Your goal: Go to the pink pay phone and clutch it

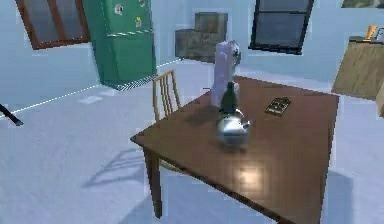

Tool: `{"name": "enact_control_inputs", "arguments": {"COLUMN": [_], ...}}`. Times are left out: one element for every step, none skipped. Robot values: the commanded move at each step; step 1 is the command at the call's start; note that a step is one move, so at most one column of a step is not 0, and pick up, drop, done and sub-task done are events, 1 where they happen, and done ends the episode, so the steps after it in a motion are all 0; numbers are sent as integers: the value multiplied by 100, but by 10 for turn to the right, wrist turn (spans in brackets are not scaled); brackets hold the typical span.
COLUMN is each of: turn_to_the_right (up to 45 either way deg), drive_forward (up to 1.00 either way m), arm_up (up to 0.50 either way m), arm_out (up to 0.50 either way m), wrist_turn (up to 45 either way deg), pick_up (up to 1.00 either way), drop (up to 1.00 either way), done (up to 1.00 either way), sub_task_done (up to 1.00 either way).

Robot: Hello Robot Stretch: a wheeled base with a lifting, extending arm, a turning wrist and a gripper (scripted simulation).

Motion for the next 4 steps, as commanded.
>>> {"name": "enact_control_inputs", "arguments": {"turn_to_the_right": [450,450,270,30], "drive_forward": [0,0,0,0], "arm_up": [0,0,0,0], "arm_out": [0,0,0,0], "wrist_turn": [0,0,0,0], "pick_up": [0,0,0,0], "drop": [0,0,0,0], "done": [0,0,0,0], "sub_task_done": [0,0,0,0]}}
